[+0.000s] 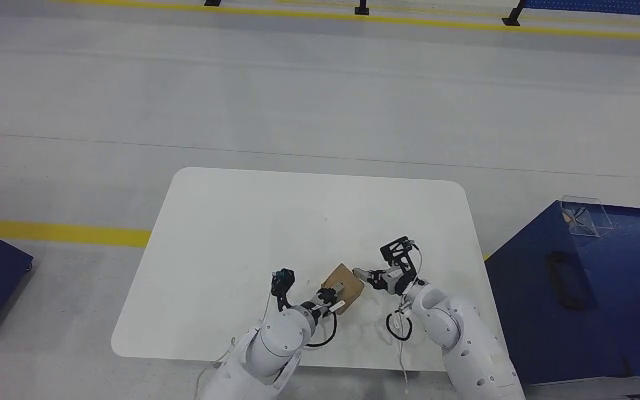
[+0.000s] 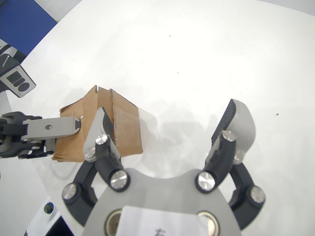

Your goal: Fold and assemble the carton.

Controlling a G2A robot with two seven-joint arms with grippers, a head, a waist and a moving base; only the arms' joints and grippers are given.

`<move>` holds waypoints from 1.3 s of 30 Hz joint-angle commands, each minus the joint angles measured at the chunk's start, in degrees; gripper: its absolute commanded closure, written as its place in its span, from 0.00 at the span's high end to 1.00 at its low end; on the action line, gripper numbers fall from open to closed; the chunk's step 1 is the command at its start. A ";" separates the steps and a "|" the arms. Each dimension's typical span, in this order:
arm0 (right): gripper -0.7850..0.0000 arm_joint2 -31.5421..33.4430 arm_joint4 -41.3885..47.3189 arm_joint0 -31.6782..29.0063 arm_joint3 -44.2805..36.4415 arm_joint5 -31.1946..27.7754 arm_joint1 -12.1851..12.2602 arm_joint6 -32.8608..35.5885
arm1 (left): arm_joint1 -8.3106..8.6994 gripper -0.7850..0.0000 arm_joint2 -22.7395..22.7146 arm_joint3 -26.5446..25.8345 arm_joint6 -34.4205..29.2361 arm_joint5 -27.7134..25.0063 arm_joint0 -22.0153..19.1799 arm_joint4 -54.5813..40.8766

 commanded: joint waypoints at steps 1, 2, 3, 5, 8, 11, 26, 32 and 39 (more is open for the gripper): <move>1.00 -0.45 -0.08 0.24 0.26 0.18 -0.04 0.26 | 0.01 0.47 0.02 -0.10 -0.02 -0.04 0.04 0.02; 1.00 -0.69 -0.06 0.41 0.43 0.10 -0.05 0.39 | 0.01 0.47 0.03 -0.17 -0.03 0.00 0.05 0.03; 1.00 -0.88 0.03 0.56 0.60 -0.04 -0.05 0.50 | 0.01 0.47 0.04 -0.24 -0.02 -0.01 0.05 0.08; 1.00 -1.04 0.52 0.87 0.97 -0.55 -0.04 0.65 | 0.02 0.47 0.05 -0.31 -0.03 -0.02 0.07 0.12; 1.00 -1.00 1.03 1.29 1.23 -0.71 0.04 1.01 | 0.04 0.47 0.09 -0.42 -0.24 -0.01 0.03 0.22; 1.00 -1.19 1.37 1.87 1.51 -0.72 0.09 2.15 | 0.06 0.47 0.10 -0.52 -0.31 0.21 0.01 0.41; 1.00 -2.04 6.08 5.77 5.54 -4.78 0.19 3.09 | 0.08 0.49 0.06 -0.39 -0.52 0.12 -0.10 0.33; 1.00 -2.43 5.52 4.75 3.99 -5.55 0.48 3.82 | 0.06 0.49 0.06 -0.25 -0.35 -0.05 -0.11 0.19; 1.00 -3.28 5.79 5.71 5.36 -2.44 0.34 4.16 | 0.03 0.50 0.10 -0.15 -0.15 -0.31 -0.13 0.13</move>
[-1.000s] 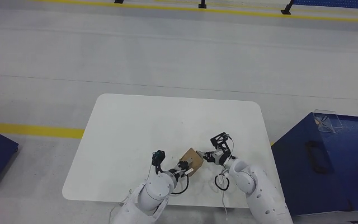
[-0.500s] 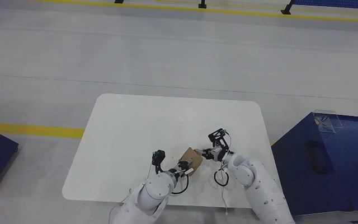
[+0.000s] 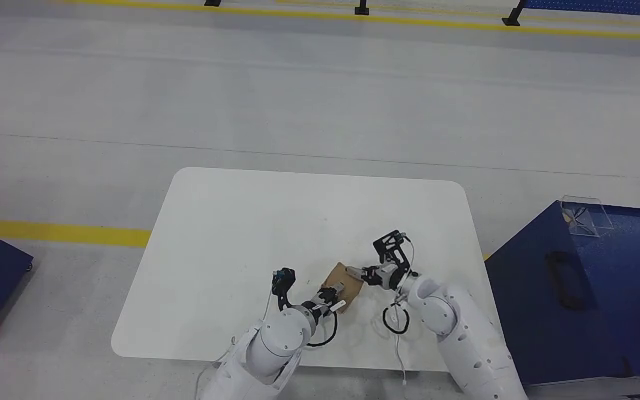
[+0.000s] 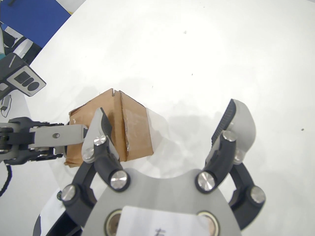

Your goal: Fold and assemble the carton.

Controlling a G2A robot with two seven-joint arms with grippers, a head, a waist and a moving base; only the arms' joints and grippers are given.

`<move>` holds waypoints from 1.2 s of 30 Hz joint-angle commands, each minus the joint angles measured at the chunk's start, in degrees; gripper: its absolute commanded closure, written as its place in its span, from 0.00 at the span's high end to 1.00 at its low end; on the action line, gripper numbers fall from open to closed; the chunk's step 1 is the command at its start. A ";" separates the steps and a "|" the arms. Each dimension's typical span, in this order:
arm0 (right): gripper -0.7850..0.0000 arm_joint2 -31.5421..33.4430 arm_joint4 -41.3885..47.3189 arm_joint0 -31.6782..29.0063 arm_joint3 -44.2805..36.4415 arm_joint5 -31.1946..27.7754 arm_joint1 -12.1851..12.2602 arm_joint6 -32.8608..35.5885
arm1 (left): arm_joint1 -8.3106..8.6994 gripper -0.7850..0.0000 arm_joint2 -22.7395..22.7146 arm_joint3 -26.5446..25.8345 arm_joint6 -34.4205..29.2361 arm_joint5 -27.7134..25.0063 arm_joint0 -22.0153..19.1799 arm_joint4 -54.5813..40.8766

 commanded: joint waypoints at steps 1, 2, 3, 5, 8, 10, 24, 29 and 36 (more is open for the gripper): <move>1.00 -0.17 0.15 0.32 0.44 0.45 -0.02 0.29 | 0.00 0.50 0.00 0.00 0.05 -0.05 0.03 -0.02; 1.00 -0.34 0.25 0.50 0.69 0.65 -0.04 0.49 | -0.01 0.50 0.01 0.00 0.05 -0.05 0.03 -0.03; 1.00 -0.55 0.44 0.69 1.04 0.71 -0.07 0.91 | 0.00 0.50 0.03 -0.04 0.08 -0.10 0.03 0.02; 1.00 -0.92 0.79 1.23 1.63 1.11 -0.14 1.66 | -0.01 0.51 0.04 -0.31 0.20 -0.28 0.11 0.03; 1.00 -1.27 0.96 1.67 2.10 1.44 -0.17 1.79 | 0.12 0.67 0.23 -1.57 0.84 -1.08 0.68 1.28; 1.00 -0.99 1.24 1.60 1.76 1.11 -0.05 1.65 | 0.40 0.86 0.45 -3.49 1.89 -2.33 1.73 3.80; 1.00 2.45 4.08 -0.50 -1.72 -0.46 1.01 2.98 | 2.55 1.00 4.58 -10.96 12.45 -5.01 8.20 32.98; 1.00 3.47 4.18 -1.27 -2.03 2.66 1.10 0.69 | 3.17 1.00 5.88 -8.11 18.39 -3.42 7.11 48.62; 1.00 5.89 8.66 -1.57 -0.93 4.79 1.36 0.38 | 5.20 1.00 8.27 -2.53 13.97 -17.88 4.62 70.64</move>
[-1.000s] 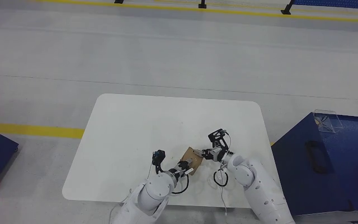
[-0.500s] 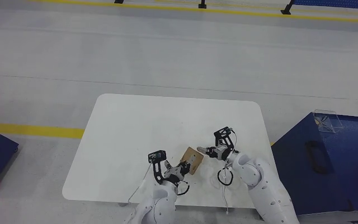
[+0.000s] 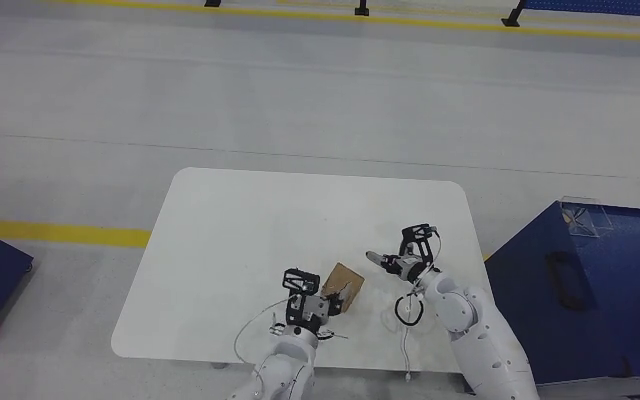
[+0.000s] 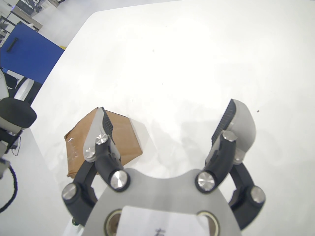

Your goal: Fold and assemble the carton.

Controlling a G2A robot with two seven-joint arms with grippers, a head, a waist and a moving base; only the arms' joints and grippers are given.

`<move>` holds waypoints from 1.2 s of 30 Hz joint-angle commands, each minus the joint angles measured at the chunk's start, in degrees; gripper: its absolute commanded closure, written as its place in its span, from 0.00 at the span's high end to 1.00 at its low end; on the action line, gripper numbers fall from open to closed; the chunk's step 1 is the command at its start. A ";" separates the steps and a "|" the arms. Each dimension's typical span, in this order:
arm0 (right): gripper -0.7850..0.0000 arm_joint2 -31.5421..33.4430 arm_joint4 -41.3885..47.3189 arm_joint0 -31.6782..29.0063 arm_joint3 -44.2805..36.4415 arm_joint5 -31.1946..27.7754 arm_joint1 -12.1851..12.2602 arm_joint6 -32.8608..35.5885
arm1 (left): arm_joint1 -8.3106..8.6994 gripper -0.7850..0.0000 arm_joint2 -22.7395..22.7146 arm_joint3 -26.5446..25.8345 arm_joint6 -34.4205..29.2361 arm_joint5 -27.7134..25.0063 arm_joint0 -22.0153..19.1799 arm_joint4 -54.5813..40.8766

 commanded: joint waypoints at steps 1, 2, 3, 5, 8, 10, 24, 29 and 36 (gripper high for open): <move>1.00 0.07 0.25 0.05 0.08 0.03 0.01 0.14 | 0.41 1.00 -0.56 0.84 -0.82 -4.51 -0.12 4.01; 1.00 0.07 0.25 0.05 0.08 0.03 0.01 0.14 | 0.48 1.00 -1.14 1.35 -1.84 -5.42 -0.32 3.65; 1.00 0.07 0.25 0.05 0.08 0.03 0.01 0.14 | 0.48 1.00 -1.28 1.63 -1.94 -5.62 -0.56 3.81; 1.00 0.07 0.25 0.05 0.08 0.03 0.01 0.14 | 0.47 1.00 -0.87 3.88 -2.50 -7.27 -1.49 5.65; 1.00 0.07 0.25 0.05 0.08 0.03 0.01 0.14 | 0.08 1.00 0.39 6.58 -3.10 -8.38 -2.90 7.17; 1.00 0.07 0.25 0.05 0.08 0.03 0.01 0.14 | -0.24 1.00 0.92 8.21 -3.31 -8.40 -3.86 7.56; 1.00 0.07 0.25 0.05 0.08 0.03 0.01 0.14 | -2.07 0.00 1.66 12.63 -2.90 -9.19 -6.20 3.17; 1.00 0.07 0.25 0.05 0.08 0.03 0.01 0.14 | -1.92 0.00 -0.34 8.87 -3.32 -10.42 -4.47 -0.60; 1.00 0.07 0.25 0.05 0.08 0.03 0.01 0.14 | -2.24 0.00 -8.28 1.62 -13.83 -13.85 -0.67 -32.16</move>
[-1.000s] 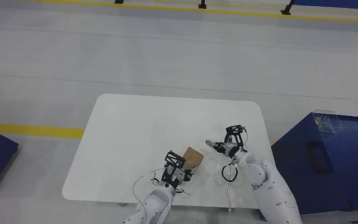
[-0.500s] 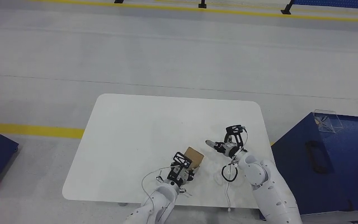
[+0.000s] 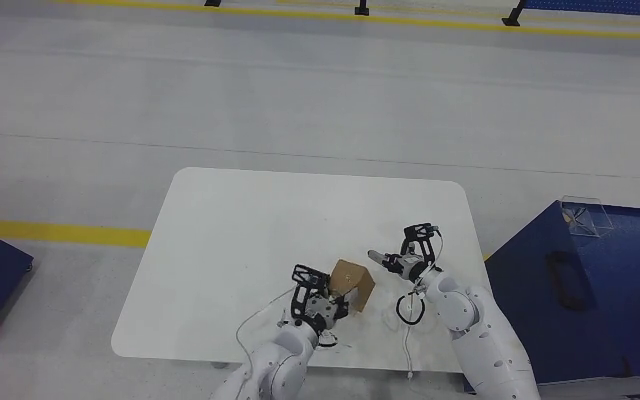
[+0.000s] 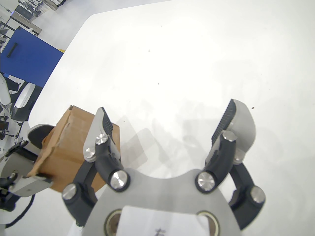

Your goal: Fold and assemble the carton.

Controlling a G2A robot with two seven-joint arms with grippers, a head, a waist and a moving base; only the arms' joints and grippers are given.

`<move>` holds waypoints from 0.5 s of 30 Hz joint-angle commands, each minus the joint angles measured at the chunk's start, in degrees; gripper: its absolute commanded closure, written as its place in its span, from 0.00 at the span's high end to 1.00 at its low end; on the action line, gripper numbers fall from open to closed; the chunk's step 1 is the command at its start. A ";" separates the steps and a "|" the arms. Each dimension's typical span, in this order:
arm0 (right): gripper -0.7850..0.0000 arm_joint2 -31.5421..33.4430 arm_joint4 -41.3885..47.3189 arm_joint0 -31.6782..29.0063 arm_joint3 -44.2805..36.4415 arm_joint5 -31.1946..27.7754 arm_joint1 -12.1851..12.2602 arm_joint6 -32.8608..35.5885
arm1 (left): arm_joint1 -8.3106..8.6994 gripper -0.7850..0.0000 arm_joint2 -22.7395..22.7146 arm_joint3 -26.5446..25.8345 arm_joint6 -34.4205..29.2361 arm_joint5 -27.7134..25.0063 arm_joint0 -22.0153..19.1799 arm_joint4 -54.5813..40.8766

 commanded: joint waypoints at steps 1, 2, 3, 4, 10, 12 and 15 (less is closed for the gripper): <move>1.00 0.00 0.00 0.00 0.00 0.00 0.00 0.00 | -0.14 0.00 -2.34 -0.24 -7.31 -0.81 -0.29 -13.70; 1.00 0.00 0.00 0.00 0.00 0.00 0.00 0.00 | -0.11 0.00 -3.10 0.17 -11.68 -3.43 -0.67 -19.22; 1.00 0.00 0.00 0.00 0.00 0.00 0.00 0.00 | 0.04 0.00 -4.29 1.44 -15.03 -4.56 -1.28 -22.86; 1.00 0.00 0.00 0.00 0.00 0.00 0.00 0.00 | 0.15 0.17 -5.28 2.89 -16.57 -3.72 -1.88 -24.42; 1.00 0.00 0.00 0.00 0.00 0.00 0.00 0.00 | -0.17 1.00 -6.54 6.38 -17.52 0.32 -3.08 -31.42; 1.00 0.00 0.00 0.00 0.00 0.00 0.00 0.00 | -0.01 1.00 -7.16 6.14 -16.92 0.03 -3.09 -31.38; 1.00 0.00 0.00 0.00 0.00 0.00 0.00 0.00 | 0.38 1.00 -8.78 5.02 -13.42 1.20 -2.21 -29.65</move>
